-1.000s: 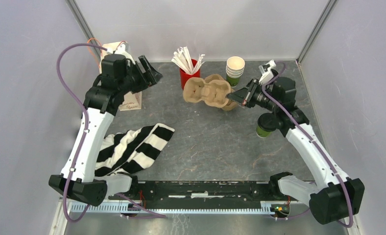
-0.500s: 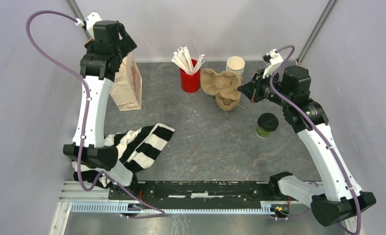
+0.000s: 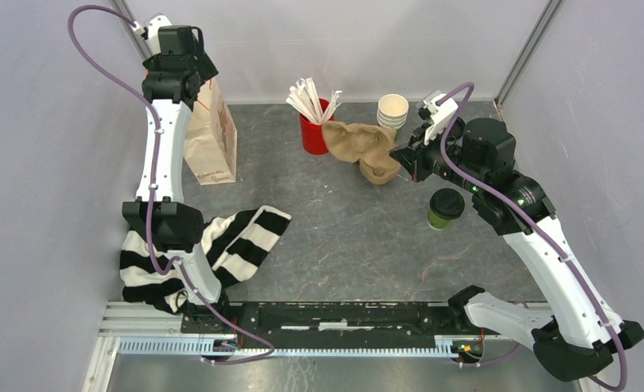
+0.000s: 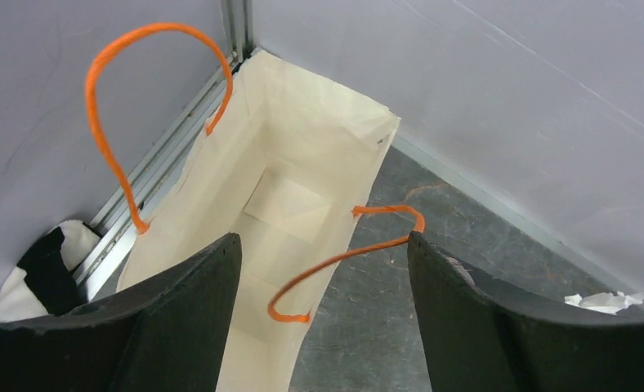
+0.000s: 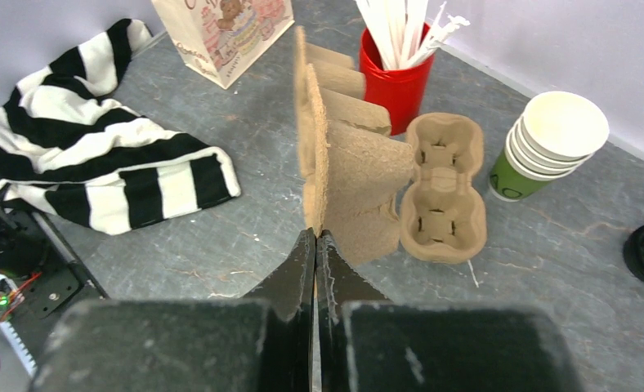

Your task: Pack the takeout coffee

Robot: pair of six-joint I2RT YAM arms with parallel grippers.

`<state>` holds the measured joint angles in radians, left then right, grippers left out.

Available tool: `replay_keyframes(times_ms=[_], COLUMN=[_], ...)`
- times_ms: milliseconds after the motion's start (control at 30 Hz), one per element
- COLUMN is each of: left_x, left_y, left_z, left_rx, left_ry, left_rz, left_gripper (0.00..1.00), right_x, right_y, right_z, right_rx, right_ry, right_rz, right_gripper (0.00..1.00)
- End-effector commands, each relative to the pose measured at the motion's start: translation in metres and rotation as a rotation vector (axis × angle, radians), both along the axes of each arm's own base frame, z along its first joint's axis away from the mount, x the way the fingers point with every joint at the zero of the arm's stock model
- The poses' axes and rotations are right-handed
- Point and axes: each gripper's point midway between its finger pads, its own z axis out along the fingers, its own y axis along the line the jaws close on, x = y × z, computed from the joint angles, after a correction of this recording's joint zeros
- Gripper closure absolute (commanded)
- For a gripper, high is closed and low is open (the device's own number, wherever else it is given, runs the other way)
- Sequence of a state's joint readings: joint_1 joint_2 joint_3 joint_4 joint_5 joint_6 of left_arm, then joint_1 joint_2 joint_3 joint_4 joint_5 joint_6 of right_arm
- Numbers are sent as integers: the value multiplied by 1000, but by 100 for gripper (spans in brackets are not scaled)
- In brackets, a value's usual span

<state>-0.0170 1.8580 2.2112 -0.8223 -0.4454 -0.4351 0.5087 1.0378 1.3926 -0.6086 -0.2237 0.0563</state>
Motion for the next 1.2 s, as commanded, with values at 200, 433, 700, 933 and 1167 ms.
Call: replay_keyframes(times_ms=[200, 433, 700, 933, 1167], left_x=[13, -3, -32, -75, -114], left_y=[-19, -35, -86, -90, -121], left_z=[7, 9, 39, 51, 74], left_rx=[69, 51, -19, -5, -36], left_ry=[-33, -33, -129, -139, -215], left_rz=[-197, -291, -569, -602, -768], left_gripper=[64, 92, 98, 98, 98], right_x=[8, 12, 16, 22, 27], right_y=[-5, 11, 23, 26, 29], right_z=[19, 16, 12, 14, 15], right_rx=[-19, -8, 12, 25, 41], right_ry=[-80, -53, -15, 4, 24], right_rz=[-34, 16, 41, 28, 21], right_gripper=[100, 100, 100, 100, 100])
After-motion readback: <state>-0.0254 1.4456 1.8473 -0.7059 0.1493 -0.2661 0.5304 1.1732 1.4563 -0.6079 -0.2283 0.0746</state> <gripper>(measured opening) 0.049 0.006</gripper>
